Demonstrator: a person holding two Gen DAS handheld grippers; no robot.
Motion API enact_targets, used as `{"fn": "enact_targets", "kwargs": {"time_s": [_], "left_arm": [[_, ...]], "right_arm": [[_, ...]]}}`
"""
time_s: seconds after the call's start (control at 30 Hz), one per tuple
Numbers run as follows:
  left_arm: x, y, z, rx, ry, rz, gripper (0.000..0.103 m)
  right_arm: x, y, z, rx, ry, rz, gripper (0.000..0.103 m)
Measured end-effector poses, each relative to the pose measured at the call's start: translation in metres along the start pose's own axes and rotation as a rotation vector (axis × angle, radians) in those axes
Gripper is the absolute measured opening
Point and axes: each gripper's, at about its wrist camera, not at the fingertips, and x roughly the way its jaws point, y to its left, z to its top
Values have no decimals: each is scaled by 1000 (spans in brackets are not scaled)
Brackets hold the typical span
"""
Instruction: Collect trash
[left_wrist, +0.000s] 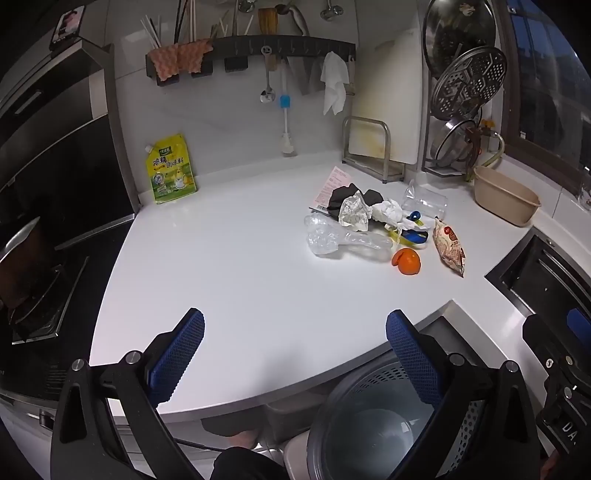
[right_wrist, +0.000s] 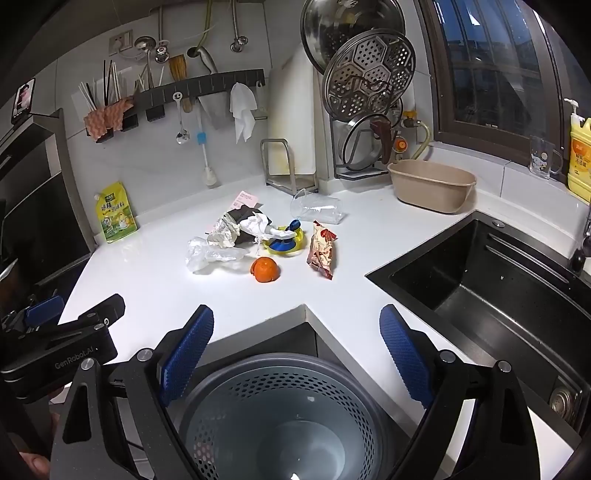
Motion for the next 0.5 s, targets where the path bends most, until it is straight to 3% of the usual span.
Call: {"fn": "enact_targets", "kwargs": {"time_s": [0.5], "left_arm": [[-3,-2,4,3,-12,4,97]], "right_arm": [[-4,-1,1,-1,-5,1,87]]}}
